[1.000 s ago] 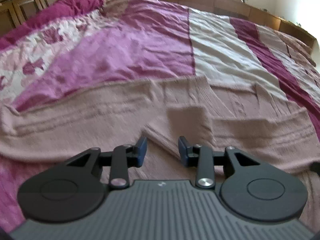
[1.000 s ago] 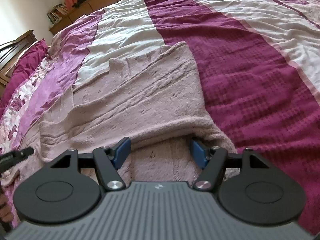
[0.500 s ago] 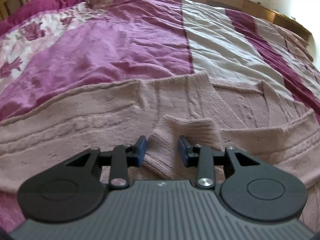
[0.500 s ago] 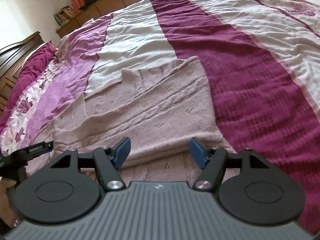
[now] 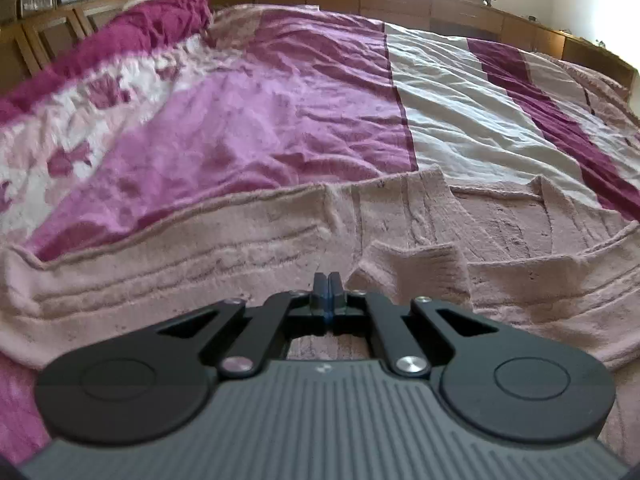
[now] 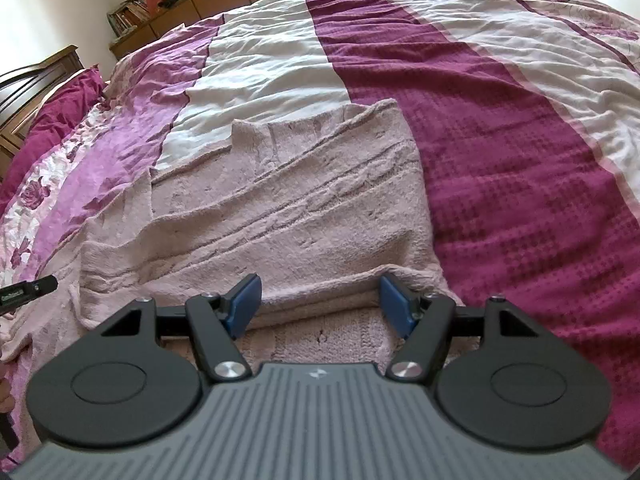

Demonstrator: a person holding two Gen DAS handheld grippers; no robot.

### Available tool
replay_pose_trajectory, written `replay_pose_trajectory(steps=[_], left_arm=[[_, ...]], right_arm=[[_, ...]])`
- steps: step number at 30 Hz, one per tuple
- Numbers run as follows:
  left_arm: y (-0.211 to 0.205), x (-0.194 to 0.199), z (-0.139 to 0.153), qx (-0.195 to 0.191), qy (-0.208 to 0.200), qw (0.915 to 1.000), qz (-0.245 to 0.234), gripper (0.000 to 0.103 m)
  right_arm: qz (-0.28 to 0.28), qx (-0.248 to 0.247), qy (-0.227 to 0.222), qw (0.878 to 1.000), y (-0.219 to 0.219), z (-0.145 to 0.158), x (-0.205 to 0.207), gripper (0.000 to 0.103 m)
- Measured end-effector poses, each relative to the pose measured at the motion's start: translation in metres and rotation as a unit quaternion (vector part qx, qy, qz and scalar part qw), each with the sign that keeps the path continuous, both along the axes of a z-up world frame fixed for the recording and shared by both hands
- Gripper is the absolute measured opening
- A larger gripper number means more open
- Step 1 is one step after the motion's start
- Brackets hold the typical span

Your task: Fold small clothes

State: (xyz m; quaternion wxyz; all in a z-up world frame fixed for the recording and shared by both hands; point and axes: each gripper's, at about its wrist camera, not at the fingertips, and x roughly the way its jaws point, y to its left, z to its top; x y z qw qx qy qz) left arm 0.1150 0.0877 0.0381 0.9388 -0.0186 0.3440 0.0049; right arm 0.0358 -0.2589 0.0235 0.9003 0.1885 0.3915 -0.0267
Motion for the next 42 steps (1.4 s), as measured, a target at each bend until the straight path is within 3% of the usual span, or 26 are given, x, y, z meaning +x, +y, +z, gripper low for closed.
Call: replay_pose_trajectory(steps=[8, 12, 14, 19, 22, 23, 24, 27, 31, 35, 38, 40, 42], left_arm=[[0.003, 0.014, -0.008, -0.047, 0.019, 0.9986, -0.014, 0.007], [-0.003, 0.019, -0.015, -0.044, 0.021, 0.9985, -0.026, 0.038], [-0.006, 0.021, -0.017, -0.028, 0.017, 0.9992, -0.023, 0.047], [-0.005, 0.025, -0.026, -0.042, 0.036, 0.9981, -0.027, 0.047], [-0.01, 0.025, -0.029, -0.028, 0.034, 0.9985, -0.032, 0.043], [-0.014, 0.024, -0.03, -0.018, 0.031, 0.9987, -0.037, 0.038], [-0.016, 0.025, -0.03, -0.013, 0.03, 0.9985, -0.043, 0.021], [-0.021, 0.022, -0.025, -0.01, 0.023, 0.9986, -0.046, 0.016], [-0.016, 0.006, -0.009, 0.003, -0.013, 0.9998, -0.014, 0.016], [-0.003, -0.008, -0.008, -0.005, -0.007, 0.9999, 0.007, 0.016], [-0.004, -0.012, -0.018, 0.014, 0.014, 0.9998, -0.003, 0.022], [-0.005, -0.012, -0.024, 0.029, 0.023, 0.9993, 0.004, 0.034], [-0.002, -0.013, -0.025, 0.025, 0.023, 0.9994, 0.009, 0.035]], right_arm=[[0.004, -0.007, -0.001, 1.0, 0.003, -0.002, -0.003, 0.073], [0.002, -0.005, -0.003, 1.0, 0.003, -0.003, -0.004, 0.074], [0.004, -0.006, -0.003, 1.0, 0.003, -0.003, -0.004, 0.075], [0.005, -0.008, -0.005, 1.0, 0.004, -0.004, -0.004, 0.077], [0.006, -0.009, -0.006, 1.0, 0.005, -0.005, -0.004, 0.078], [0.006, -0.01, -0.006, 1.0, 0.005, -0.005, -0.004, 0.078], [0.007, -0.011, -0.007, 1.0, 0.005, -0.005, -0.004, 0.078], [0.008, -0.012, -0.007, 1.0, 0.005, -0.005, -0.004, 0.079], [0.011, -0.009, -0.009, 1.0, 0.005, -0.006, -0.003, 0.079], [0.01, -0.008, -0.011, 1.0, 0.004, -0.008, -0.003, 0.079], [0.012, -0.012, -0.011, 1.0, 0.005, -0.008, -0.003, 0.08], [0.014, -0.015, -0.011, 1.0, 0.005, -0.008, -0.003, 0.08], [0.015, -0.016, -0.01, 1.0, 0.005, -0.008, -0.003, 0.08]])
